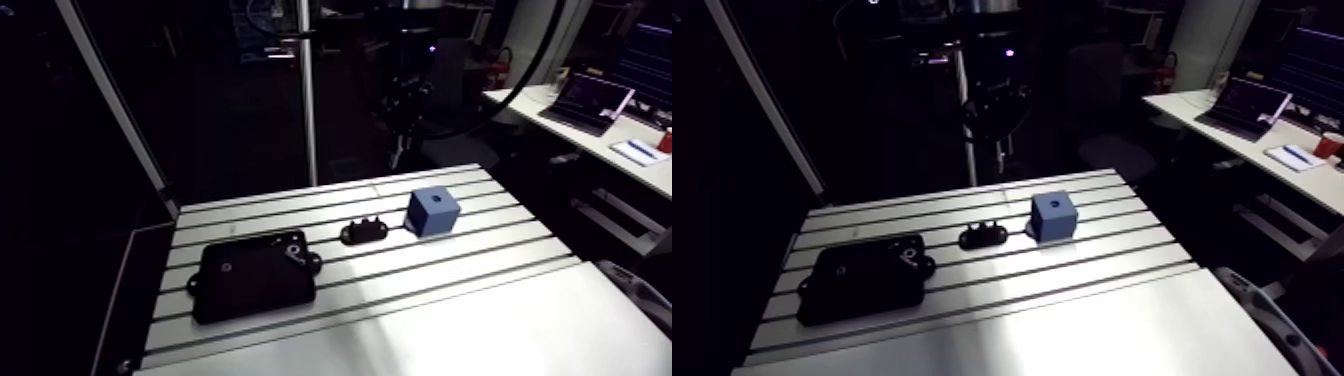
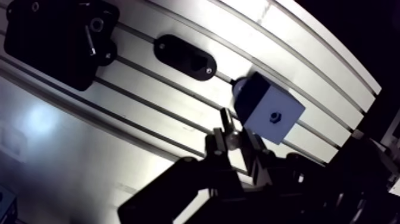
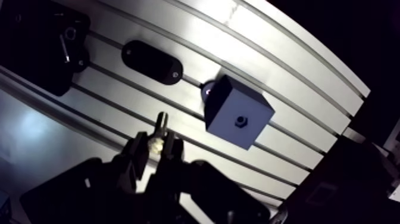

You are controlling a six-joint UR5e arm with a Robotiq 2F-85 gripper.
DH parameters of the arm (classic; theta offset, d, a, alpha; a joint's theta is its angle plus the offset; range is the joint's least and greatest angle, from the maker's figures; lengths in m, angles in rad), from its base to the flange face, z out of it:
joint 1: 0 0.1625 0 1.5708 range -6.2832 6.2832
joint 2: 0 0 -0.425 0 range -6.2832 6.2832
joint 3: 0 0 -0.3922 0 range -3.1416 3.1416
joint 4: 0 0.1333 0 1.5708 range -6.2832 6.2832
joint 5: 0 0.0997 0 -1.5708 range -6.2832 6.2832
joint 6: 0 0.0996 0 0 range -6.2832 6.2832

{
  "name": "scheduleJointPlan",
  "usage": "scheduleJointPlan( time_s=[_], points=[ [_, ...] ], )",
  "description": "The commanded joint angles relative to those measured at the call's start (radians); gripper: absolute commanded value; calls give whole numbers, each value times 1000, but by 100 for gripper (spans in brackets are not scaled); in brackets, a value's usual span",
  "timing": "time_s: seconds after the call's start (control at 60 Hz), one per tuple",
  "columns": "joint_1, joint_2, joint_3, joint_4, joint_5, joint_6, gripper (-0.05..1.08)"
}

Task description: Pick up the M10 bolt and insert it into the hex recess until seated.

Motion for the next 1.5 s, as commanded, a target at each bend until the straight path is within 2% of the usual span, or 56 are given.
scheduleJointPlan(
  time_s=[0.017,0.1,0.217,0.25,0.267,0.283,0.3,0.317,0.333,0.35,0.367,0.383,0.417,0.483,0.717,0.967,1.5],
  points=[
    [-4,46,-36,0,-5,-44,76],
    [-5,53,-47,2,-2,-49,76],
    [-6,55,-54,7,-12,-53,76],
    [-4,55,-55,7,-19,-55,76],
    [-4,55,-54,7,-29,-61,76],
    [-4,55,-54,7,-29,-61,76],
    [-4,55,-54,8,-41,-71,76],
    [-4,55,-54,8,-41,-71,76],
    [-4,56,-51,8,-55,-81,76],
    [-4,56,-51,8,-55,-81,76],
    [-4,55,-51,7,-67,-93,76],
    [-4,55,-51,7,-67,-93,76],
    [-6,55,-51,8,-86,-111,76],
    [-8,55,-51,7,-95,-115,76],
    [-58,58,-36,-5,-100,-120,76],
    [-103,58,-36,-9,-93,-120,76],
    [-110,74,-33,-12,-93,-120,76]
  ],
)
